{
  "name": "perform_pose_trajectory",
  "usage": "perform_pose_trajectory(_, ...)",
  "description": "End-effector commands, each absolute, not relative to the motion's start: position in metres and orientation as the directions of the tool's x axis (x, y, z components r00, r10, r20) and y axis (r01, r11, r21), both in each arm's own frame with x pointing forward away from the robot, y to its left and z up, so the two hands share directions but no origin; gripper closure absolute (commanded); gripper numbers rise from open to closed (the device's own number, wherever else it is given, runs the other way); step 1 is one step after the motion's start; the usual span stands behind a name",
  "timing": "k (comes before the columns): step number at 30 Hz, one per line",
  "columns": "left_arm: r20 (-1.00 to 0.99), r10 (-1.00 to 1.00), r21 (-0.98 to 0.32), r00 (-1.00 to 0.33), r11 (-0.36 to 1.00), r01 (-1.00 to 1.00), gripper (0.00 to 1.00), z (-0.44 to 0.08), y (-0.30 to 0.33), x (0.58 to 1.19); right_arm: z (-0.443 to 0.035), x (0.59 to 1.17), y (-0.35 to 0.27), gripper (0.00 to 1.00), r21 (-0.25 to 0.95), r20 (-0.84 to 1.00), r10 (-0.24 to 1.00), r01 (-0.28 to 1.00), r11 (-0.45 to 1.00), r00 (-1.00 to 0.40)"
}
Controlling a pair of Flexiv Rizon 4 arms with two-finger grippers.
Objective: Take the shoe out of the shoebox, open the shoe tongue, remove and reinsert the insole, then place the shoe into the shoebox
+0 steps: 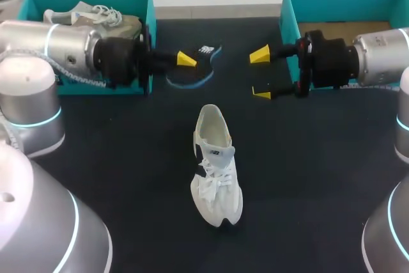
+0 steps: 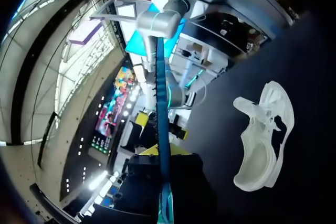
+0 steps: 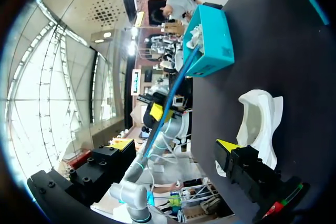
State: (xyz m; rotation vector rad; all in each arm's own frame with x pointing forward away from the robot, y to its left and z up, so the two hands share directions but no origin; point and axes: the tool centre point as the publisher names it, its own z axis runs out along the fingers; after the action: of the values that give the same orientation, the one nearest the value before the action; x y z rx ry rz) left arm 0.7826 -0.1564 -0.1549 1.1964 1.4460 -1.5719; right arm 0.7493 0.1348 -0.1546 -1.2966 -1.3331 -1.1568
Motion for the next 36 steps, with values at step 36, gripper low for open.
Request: perform_pose_trajectory(36,-0.998,0.048,0.033,0.034,-0.037,0.999,1.0,-0.186,-0.214,0.812,-0.166,0.756,0.177,0.04,0.01,0.994,0.107,0.999,0.031,-0.013)
